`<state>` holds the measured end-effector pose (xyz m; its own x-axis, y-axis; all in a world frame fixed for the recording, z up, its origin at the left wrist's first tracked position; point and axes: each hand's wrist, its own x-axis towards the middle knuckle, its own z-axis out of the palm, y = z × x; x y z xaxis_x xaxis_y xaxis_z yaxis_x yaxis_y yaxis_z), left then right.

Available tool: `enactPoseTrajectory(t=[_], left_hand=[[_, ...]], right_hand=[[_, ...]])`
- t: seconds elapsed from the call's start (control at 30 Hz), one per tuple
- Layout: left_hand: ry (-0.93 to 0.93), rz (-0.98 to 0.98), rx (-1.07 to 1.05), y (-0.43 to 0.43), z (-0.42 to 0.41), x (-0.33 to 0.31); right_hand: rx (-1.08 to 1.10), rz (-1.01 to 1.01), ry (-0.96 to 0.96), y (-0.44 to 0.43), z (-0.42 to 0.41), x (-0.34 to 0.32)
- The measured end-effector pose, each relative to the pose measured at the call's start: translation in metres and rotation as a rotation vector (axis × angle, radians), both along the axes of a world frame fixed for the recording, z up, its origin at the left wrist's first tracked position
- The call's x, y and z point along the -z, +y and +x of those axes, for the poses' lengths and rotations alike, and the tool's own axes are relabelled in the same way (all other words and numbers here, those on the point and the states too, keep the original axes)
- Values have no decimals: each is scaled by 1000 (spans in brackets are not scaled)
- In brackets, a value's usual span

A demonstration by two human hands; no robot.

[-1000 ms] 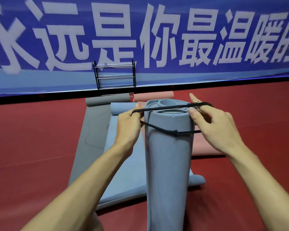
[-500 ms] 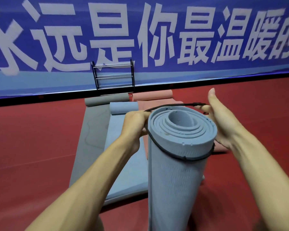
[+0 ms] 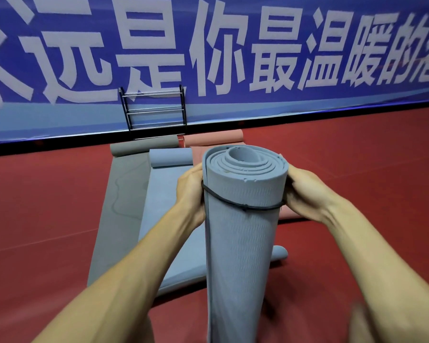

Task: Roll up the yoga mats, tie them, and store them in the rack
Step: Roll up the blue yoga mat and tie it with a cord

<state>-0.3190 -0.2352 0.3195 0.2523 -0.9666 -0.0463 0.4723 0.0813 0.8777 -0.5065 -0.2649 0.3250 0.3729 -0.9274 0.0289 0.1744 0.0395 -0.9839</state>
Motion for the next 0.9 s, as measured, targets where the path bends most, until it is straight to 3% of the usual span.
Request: enactPoseTrajectory(t=[0.2,0.37,0.53,0.7,0.8,0.9], left_hand=[[-56,-32,-50,-7,-8,5],[-107,-50,-93,-14,-3,12],[-360,76,-121,-17,0,26],[-553,145,39,-18,10,37],[-550,-29,-2,-19,15,30],[-421,-277,164,-16,10,22]], right_hand=[[134,-207,141,4,-24,4],[-29,-197,218,7,-26,10],[-55,-299,406,7,-13,20],[-17,-270,437,3,-18,21],[-88,-218,497,0,-32,26],[-134,-210,477,1,-32,31]])
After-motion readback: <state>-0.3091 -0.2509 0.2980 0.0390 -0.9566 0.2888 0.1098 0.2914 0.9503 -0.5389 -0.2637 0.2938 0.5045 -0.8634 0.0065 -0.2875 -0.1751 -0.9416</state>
